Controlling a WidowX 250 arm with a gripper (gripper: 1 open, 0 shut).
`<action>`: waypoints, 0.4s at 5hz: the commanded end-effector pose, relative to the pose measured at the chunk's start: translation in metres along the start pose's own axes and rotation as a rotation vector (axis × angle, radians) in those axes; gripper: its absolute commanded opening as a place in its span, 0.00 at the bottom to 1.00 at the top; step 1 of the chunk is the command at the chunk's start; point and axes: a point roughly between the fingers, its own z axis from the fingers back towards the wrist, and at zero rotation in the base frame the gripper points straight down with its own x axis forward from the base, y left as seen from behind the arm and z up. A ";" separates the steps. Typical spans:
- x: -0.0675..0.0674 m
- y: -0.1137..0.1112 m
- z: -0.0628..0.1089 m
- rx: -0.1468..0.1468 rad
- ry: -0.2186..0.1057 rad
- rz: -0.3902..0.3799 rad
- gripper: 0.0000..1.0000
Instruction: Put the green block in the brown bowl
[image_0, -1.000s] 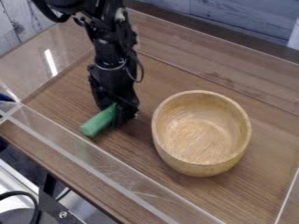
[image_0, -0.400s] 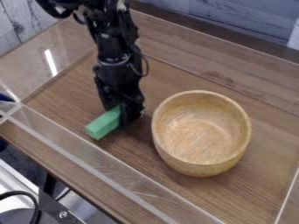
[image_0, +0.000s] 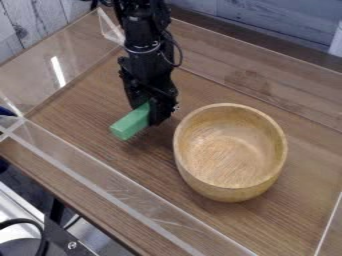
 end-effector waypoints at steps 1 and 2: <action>0.019 0.001 0.007 -0.004 -0.029 0.001 1.00; 0.017 0.003 0.006 -0.010 -0.019 0.024 1.00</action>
